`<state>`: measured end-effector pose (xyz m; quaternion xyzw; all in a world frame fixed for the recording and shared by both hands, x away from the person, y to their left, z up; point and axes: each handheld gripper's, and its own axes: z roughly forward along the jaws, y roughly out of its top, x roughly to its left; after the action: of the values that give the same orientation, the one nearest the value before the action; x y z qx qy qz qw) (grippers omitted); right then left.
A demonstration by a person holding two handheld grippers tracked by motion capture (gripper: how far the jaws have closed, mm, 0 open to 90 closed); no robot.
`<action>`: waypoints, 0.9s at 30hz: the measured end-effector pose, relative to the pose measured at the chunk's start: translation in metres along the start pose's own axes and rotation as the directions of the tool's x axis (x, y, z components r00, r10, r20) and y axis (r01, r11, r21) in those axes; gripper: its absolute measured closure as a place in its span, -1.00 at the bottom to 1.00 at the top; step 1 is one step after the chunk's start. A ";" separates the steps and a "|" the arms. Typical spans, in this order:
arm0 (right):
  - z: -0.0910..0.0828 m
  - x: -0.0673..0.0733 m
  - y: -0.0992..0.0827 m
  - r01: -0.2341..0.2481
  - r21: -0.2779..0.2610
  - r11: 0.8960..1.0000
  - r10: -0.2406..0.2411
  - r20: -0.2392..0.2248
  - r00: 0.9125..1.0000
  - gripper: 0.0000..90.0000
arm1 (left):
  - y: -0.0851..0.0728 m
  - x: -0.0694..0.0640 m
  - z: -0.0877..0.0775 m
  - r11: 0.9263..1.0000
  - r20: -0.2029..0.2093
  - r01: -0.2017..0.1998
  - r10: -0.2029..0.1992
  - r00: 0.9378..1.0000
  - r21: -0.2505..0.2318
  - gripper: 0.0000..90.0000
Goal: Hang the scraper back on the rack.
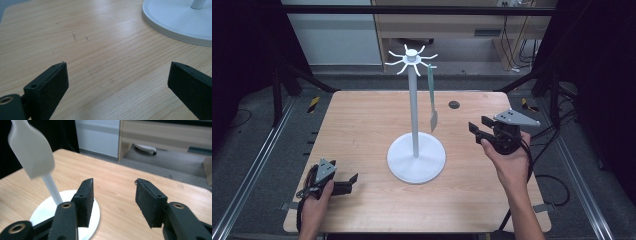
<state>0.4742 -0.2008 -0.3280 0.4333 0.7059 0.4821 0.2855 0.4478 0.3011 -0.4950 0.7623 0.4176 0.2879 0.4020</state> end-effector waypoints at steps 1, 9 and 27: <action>0.002 0.000 -0.005 -0.002 0.008 1.000 0.002 -0.001 1.000 0.05 | 0.000 0.000 0.000 1.000 0.001 -0.002 0.002 1.000 0.002 -0.94; 0.020 0.001 -0.041 -0.020 0.079 0.997 0.018 0.025 1.000 -0.17 | 0.000 0.000 0.001 1.000 0.001 -0.001 0.001 1.000 0.006 -0.94; 0.051 0.001 -0.094 -0.068 0.172 0.983 0.057 0.069 0.996 -0.55 | 0.000 -0.001 0.001 1.000 0.001 -0.003 0.003 1.000 0.008 -0.94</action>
<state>0.4838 -0.1929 -0.4342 0.4937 0.7219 0.4131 0.2540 0.4480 0.3002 -0.4959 0.7648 0.4174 0.2865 0.3985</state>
